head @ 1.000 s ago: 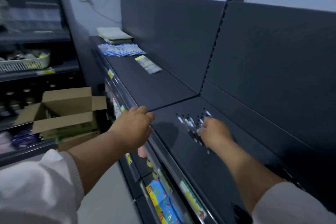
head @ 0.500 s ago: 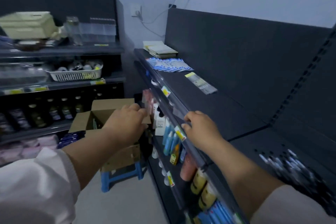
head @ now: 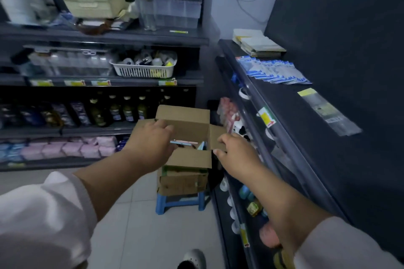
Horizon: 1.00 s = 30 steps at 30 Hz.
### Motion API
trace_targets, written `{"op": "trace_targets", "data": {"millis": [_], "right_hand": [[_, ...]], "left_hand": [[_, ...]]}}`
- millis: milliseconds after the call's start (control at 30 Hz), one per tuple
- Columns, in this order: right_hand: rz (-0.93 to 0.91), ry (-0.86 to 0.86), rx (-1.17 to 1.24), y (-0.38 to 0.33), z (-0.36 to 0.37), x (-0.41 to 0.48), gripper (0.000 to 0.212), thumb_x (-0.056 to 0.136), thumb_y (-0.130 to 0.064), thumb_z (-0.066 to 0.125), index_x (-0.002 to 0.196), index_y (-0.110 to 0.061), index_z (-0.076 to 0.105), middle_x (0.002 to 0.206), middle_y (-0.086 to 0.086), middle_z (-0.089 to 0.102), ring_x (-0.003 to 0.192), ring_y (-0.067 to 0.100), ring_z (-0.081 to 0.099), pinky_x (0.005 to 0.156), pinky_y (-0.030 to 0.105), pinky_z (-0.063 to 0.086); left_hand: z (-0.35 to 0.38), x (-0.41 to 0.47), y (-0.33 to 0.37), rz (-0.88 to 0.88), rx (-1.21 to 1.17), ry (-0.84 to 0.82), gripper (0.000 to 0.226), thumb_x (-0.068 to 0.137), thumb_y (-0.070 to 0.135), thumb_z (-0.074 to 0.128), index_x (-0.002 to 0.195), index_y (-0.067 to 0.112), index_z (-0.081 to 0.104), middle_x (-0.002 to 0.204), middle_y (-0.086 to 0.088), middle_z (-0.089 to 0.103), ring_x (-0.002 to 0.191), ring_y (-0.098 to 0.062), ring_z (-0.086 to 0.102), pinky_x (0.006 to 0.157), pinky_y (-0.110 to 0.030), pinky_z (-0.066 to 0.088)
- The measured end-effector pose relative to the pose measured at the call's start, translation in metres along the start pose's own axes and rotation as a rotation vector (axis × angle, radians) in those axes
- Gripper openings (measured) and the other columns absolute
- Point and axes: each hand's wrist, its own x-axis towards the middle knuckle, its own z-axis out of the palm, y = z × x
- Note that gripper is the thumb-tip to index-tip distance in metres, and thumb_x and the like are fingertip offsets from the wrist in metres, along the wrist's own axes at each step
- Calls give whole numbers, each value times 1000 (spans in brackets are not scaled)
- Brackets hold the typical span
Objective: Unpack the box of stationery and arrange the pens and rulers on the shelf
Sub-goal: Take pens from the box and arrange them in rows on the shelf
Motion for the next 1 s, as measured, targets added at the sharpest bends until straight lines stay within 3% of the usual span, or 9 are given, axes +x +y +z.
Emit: {"op": "trace_targets", "data": {"millis": [400, 533, 667, 767, 1000], "right_hand": [[-57, -226, 28, 13, 64, 206, 34, 95, -36, 53, 126, -23, 52, 120, 0, 56, 97, 20, 57, 72, 28, 42], [42, -328, 215, 15, 103, 251, 37, 94, -35, 57, 128, -21, 51, 118, 0, 59, 100, 18, 58, 83, 31, 49], [162, -406, 379, 13, 149, 287, 21, 91, -34, 60, 108, -24, 54, 108, 0, 62, 95, 19, 60, 89, 39, 52], [254, -467, 468, 10, 186, 308, 18, 88, -34, 64, 99, -23, 56, 101, 0, 65, 89, 18, 61, 84, 33, 51], [332, -611, 446, 7, 292, 371, 51, 89, -34, 64, 133, -14, 48, 122, 5, 57, 112, 25, 54, 94, 35, 43]], "left_hand": [[64, 122, -73, -304, -10, -151, 42, 94, 42, 48, 131, 21, 46, 127, -3, 48, 117, -24, 46, 95, -38, 41], [92, 151, -96, -361, -62, -188, 43, 93, 40, 50, 131, 20, 45, 129, -3, 47, 117, -24, 46, 93, -38, 44], [126, 178, -121, -389, -93, -218, 44, 94, 37, 51, 133, 20, 43, 131, -4, 45, 119, -24, 44, 95, -38, 43], [156, 196, -140, -401, -121, -232, 45, 93, 35, 52, 134, 20, 43, 133, -5, 45, 120, -24, 44, 97, -37, 42], [237, 242, -195, -426, -183, -283, 49, 93, 35, 52, 137, 19, 39, 136, -5, 43, 123, -25, 42, 97, -39, 42]]}}
